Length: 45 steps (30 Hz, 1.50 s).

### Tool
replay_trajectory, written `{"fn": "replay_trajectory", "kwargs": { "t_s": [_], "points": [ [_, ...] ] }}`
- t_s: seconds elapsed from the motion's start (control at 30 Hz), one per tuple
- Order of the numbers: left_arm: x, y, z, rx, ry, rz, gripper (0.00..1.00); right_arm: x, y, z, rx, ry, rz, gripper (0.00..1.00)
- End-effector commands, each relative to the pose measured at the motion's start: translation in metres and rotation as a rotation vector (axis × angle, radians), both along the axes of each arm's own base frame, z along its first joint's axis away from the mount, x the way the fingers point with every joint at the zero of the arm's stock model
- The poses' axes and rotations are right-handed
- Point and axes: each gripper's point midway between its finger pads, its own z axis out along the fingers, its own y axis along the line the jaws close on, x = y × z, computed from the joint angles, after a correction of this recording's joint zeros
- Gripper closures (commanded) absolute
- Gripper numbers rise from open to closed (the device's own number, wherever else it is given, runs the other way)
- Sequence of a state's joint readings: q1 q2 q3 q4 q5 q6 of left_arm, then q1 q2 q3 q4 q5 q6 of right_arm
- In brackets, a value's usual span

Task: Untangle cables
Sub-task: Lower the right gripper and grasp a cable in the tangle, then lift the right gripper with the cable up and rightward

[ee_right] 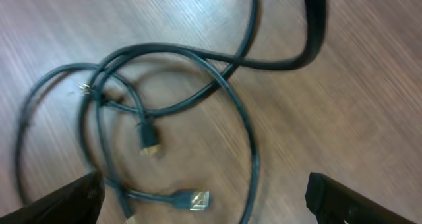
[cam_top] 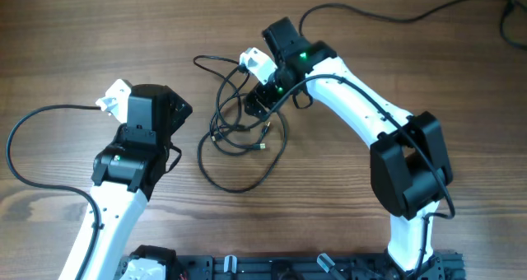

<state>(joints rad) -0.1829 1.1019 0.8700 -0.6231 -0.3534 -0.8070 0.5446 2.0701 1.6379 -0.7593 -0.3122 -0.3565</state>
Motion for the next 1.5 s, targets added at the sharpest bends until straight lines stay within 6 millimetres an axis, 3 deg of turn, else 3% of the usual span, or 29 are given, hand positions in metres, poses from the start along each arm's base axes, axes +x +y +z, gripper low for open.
{"fn": "replay_trajectory", "kwargs": {
  "t_s": [0.0,0.23,0.3,0.5,0.57,0.7,0.77,0.9,1.03,1.1,1.13,1.47],
  "points": [
    [-0.001,0.002,0.001,-0.008,-0.006,0.011,0.00,0.002,-0.007,-0.023,-0.033,-0.052,0.040,0.00],
    [-0.002,0.002,0.001,-0.008,-0.002,0.010,0.00,0.013,0.000,-0.037,0.017,-0.137,0.037,0.01],
    [-0.003,0.002,0.000,-0.007,0.005,0.011,0.00,0.010,0.001,-0.044,0.033,-0.139,0.043,0.05],
    [-0.003,0.001,-0.005,-0.006,0.023,0.008,0.00,0.002,0.002,-0.049,0.046,-0.115,0.064,0.06],
    [-0.002,-0.001,-0.011,-0.011,0.044,0.002,0.00,0.001,0.001,-0.052,0.039,-0.116,0.081,0.21],
    [0.000,-0.002,-0.019,-0.010,0.069,-0.001,0.00,-0.003,-0.001,-0.055,0.028,-0.097,0.083,0.36],
    [0.002,-0.003,-0.019,-0.014,0.063,-0.003,0.00,-0.006,-0.002,-0.056,0.021,-0.086,0.083,0.50],
    [0.005,-0.004,-0.016,-0.022,0.048,-0.008,0.00,-0.008,-0.004,-0.057,0.015,-0.074,0.083,0.65],
    [0.007,-0.007,-0.015,-0.033,0.040,-0.016,0.00,-0.011,-0.006,-0.059,0.009,-0.060,0.079,0.69],
    [0.007,-0.008,-0.015,-0.038,0.040,-0.020,0.00,-0.013,-0.007,-0.060,0.004,-0.051,0.080,0.92],
    [0.007,-0.008,-0.015,-0.038,0.040,-0.020,0.00,-0.013,-0.007,-0.060,0.003,-0.048,0.080,0.96],
    [0.007,-0.008,-0.015,-0.038,0.040,-0.020,0.00,-0.022,-0.013,-0.064,-0.021,-0.006,0.080,0.96]
  ]
}}
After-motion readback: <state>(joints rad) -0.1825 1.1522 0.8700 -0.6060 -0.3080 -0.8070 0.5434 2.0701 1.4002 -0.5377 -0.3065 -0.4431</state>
